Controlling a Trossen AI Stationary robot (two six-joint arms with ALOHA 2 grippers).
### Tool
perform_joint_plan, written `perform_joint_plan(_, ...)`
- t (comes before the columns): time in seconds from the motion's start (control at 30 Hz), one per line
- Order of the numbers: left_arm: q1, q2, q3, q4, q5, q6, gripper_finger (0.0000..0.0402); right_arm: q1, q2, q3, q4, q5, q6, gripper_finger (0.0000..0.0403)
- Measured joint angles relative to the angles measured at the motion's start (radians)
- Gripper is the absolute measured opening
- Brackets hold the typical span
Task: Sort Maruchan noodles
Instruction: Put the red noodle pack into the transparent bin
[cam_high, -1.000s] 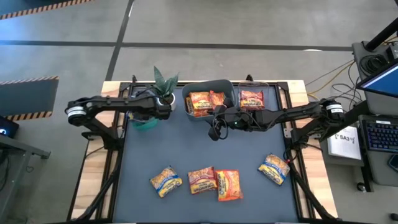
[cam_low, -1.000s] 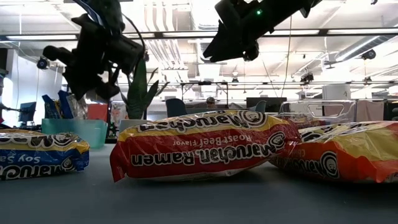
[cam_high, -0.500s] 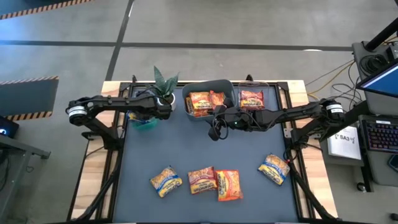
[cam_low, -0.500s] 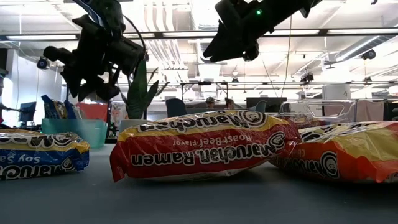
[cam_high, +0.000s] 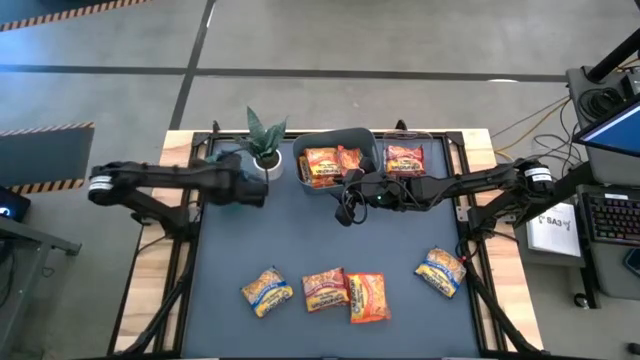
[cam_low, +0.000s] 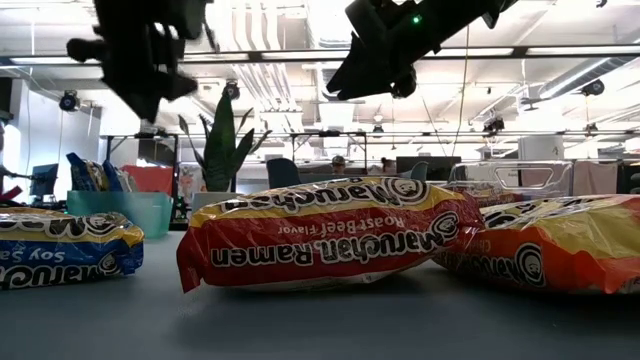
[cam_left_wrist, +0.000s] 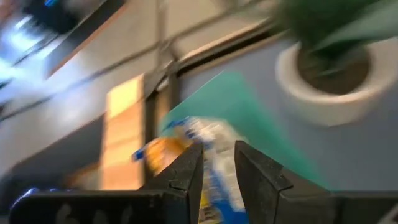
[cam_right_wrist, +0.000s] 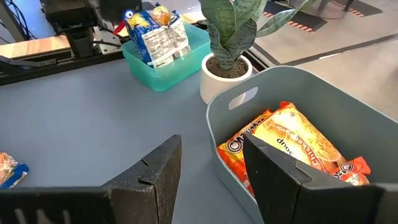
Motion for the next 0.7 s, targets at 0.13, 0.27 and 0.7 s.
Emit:
perform_joint_plan(0.13,-0.165,-0.069,0.000,0.102,-0.075,0.087,0.0069,0.001,0.000,0.000,0.000,-0.009,0.008,0.0162)
perform_joint_plan(0.27,-0.318,-0.088,0.000,0.201,-0.086,0.209,0.0065,0.004,0.000,0.000,-0.009,-0.082,0.041,0.0162)
perform_joint_plan(0.7,-0.631,-0.040,-0.008,0.552,-0.101,0.632,0.0064,0.118,0.002,0.073,-0.086,-0.317,0.186,0.0162)
